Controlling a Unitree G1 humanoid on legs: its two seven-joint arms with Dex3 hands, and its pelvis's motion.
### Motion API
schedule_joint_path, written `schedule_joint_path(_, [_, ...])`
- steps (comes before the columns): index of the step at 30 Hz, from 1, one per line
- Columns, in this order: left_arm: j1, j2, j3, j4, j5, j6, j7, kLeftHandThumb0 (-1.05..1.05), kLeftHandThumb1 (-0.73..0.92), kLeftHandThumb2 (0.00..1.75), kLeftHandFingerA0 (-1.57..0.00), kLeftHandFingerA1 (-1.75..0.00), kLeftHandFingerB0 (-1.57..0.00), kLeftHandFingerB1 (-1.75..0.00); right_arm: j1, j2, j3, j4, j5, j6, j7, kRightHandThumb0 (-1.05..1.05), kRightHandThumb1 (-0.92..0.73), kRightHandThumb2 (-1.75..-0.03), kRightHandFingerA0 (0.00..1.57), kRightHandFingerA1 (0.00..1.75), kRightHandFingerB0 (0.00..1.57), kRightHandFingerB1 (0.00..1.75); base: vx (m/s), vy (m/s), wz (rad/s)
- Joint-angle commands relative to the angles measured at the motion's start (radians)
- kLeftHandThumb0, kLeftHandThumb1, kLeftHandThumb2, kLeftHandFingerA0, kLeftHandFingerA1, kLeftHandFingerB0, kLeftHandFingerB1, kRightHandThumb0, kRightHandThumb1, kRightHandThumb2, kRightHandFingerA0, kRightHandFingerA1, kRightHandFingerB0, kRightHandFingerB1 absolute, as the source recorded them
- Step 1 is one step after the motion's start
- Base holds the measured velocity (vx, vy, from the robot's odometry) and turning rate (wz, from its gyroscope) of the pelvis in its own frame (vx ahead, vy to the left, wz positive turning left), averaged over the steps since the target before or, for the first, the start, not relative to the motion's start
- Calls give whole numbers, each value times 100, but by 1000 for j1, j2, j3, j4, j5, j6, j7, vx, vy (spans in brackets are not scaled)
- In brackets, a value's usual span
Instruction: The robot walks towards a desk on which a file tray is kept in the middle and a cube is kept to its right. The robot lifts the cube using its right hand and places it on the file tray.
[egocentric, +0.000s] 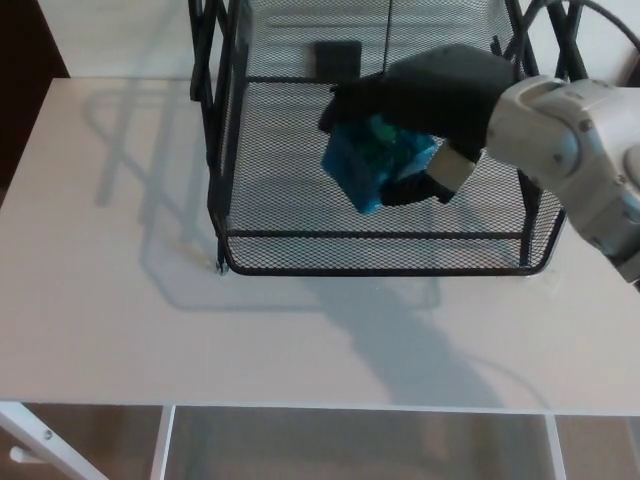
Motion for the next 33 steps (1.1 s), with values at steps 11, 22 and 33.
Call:
schedule_joint_path(11, [21,18,-2,7,7,-18,-19,-105,92,86,-23,-99,-23,-83,-29,6,-27,-36,-158,21,-57,-90,-50,-77,0,17,6,4,0,0,0])
schedule_joint_path(22, [25,23,-11,10,16,-18,-21,-105,92,84,-30,-107,-24,-87,-88,-86,-157,-106,-96,-61,36,-97,-54,-81,0,18,0,1,0,0,0])
schedule_joint_path(33, [29,33,-31,15,25,-19,-22,-105,92,87,-22,-113,-24,-92,30,-439,-509,-308,110,-113,179,-104,-60,-87,0,12,0,0,0,0,0])
